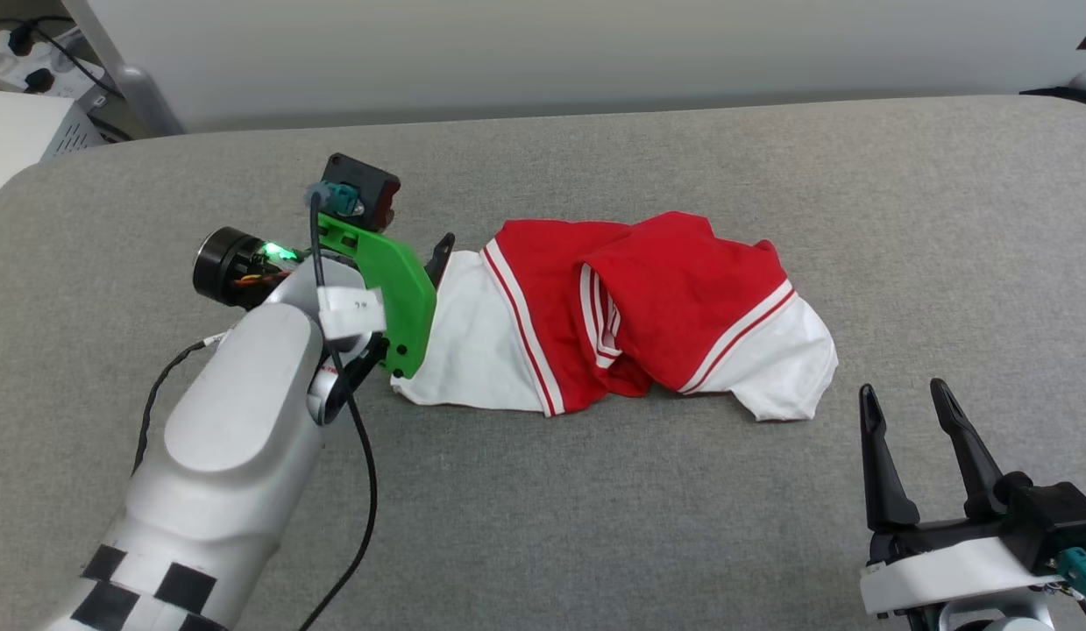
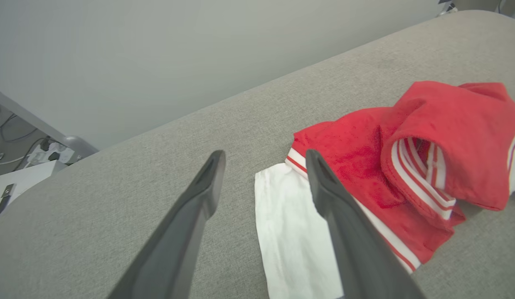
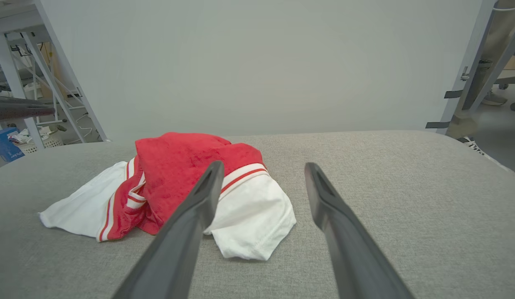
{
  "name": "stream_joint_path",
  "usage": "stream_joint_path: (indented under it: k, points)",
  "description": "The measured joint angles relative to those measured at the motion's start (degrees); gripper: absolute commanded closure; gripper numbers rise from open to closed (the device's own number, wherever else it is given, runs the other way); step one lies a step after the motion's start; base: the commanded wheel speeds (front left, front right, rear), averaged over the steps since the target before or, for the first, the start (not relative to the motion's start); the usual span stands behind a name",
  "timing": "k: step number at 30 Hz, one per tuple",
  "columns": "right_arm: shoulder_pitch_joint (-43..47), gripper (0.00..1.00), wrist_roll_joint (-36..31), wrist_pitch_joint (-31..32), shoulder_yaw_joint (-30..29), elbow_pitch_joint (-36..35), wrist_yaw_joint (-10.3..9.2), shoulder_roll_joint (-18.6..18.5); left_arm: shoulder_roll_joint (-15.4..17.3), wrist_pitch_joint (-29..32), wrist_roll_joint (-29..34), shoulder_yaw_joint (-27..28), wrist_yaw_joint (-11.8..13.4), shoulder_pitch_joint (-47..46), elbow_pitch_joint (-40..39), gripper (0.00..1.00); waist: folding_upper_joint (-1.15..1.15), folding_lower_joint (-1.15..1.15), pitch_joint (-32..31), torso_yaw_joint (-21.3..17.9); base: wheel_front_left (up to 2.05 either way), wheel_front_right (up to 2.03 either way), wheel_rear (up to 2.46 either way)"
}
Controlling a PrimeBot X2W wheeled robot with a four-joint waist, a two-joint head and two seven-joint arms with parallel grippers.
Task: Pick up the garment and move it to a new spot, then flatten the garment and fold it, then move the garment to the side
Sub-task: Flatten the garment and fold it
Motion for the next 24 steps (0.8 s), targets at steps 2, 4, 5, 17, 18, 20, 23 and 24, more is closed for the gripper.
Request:
stream_joint_path:
  k: [2,4,5,17,18,20,23,24]
  points:
    - [-0.3,0.00,0.0,0.0,0.2,0.1,0.00,0.0,2.0,7.4,-6.7,-4.8,0.0,-2.5,1.3,0.00,0.00,0.00,0.4,-0.5,0.00,0.00,0.00]
    - [-0.7,0.00,0.0,0.0,0.3,0.1,0.00,0.0,3.6,13.2,-12.6,-8.5,0.0,-4.0,2.0,0.00,0.00,0.00,0.8,-1.0,0.00,0.00,0.00]
    - [-1.0,0.00,0.0,0.0,0.4,0.1,0.00,0.0,4.5,16.0,-15.4,-10.3,0.0,-4.5,2.3,0.00,0.00,0.00,1.0,-1.3,0.00,0.00,0.00]
    - [-3.6,0.00,0.4,0.0,0.8,0.0,0.00,0.0,9.1,25.9,-24.3,-26.3,0.0,-8.6,9.4,0.00,0.00,0.00,4.9,-3.8,0.00,0.00,0.00]
    - [-3.6,0.00,0.4,0.0,0.8,0.0,0.00,0.0,9.2,26.3,-24.4,-27.7,0.0,-8.6,9.9,0.00,0.00,0.01,5.2,-4.0,0.00,0.00,0.00]
    - [-3.7,0.00,0.4,0.0,0.8,0.0,0.00,0.0,9.4,27.4,-24.9,-30.1,0.0,-9.7,10.5,0.00,0.00,0.00,5.8,-4.2,0.00,0.00,0.00]
    - [-4.0,0.00,0.4,0.0,0.7,0.0,0.00,0.0,9.7,27.0,-26.3,-32.0,0.0,-11.0,11.3,0.00,0.00,0.00,6.7,-4.4,0.00,0.00,0.00]
    - [-4.2,0.00,0.4,0.0,0.7,0.0,0.00,0.0,9.8,26.4,-27.3,-32.4,0.0,-11.2,11.4,0.75,0.00,0.00,6.9,-4.4,0.00,0.00,0.00]
